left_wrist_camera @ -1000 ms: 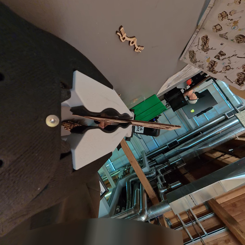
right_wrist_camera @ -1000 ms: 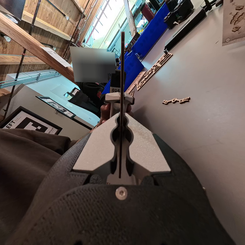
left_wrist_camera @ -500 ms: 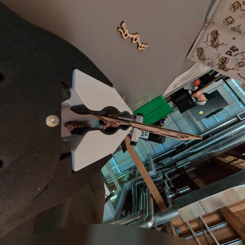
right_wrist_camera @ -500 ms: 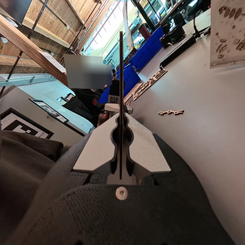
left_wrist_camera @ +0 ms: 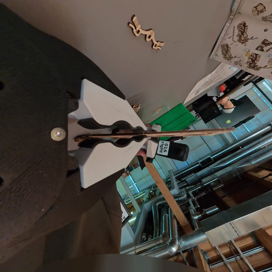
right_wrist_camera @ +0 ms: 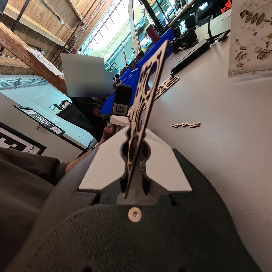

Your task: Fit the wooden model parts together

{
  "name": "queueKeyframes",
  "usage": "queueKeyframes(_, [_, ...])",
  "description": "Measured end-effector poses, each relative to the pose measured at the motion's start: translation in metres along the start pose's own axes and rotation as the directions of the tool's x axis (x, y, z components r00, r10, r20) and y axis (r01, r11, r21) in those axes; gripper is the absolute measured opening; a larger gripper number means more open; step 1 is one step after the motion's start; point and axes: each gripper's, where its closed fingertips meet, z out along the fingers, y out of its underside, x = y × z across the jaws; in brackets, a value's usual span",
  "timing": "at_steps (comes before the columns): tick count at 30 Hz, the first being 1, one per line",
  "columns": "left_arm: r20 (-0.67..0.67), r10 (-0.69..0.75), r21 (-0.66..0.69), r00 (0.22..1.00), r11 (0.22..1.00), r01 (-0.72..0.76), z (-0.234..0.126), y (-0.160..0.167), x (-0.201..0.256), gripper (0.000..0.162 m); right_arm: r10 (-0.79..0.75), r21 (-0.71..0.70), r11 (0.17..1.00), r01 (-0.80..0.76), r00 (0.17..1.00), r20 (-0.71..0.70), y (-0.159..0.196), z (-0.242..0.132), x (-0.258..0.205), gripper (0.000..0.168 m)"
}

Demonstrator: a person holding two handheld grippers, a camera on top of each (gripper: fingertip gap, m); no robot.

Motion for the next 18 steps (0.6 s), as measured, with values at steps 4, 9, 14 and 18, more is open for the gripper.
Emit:
queueKeyframes(4, [0.006,0.006,-0.012,1.000,1.000,-0.006,0.001,0.002,0.000,0.000,0.043,0.042,0.998,-0.044,0.999,0.014,-0.010,-0.007,0.003,0.035])
queueKeyframes(9, [0.014,0.018,-0.038,1.000,0.999,-0.018,0.003,0.006,-0.001,0.000,0.047,0.028,0.999,-0.047,0.999,0.003,-0.011,-0.011,0.007,0.030])
queueKeyframes(14, [0.006,0.011,-0.046,1.000,0.999,-0.011,0.003,0.007,0.000,0.000,-0.009,-0.054,0.999,0.007,0.999,-0.048,0.002,-0.007,0.012,0.029])
queueKeyframes(18, [0.002,0.036,-0.072,0.999,0.997,-0.036,0.005,0.011,0.002,0.000,-0.017,-0.068,0.998,0.014,0.998,-0.053,0.005,-0.005,0.011,0.032])
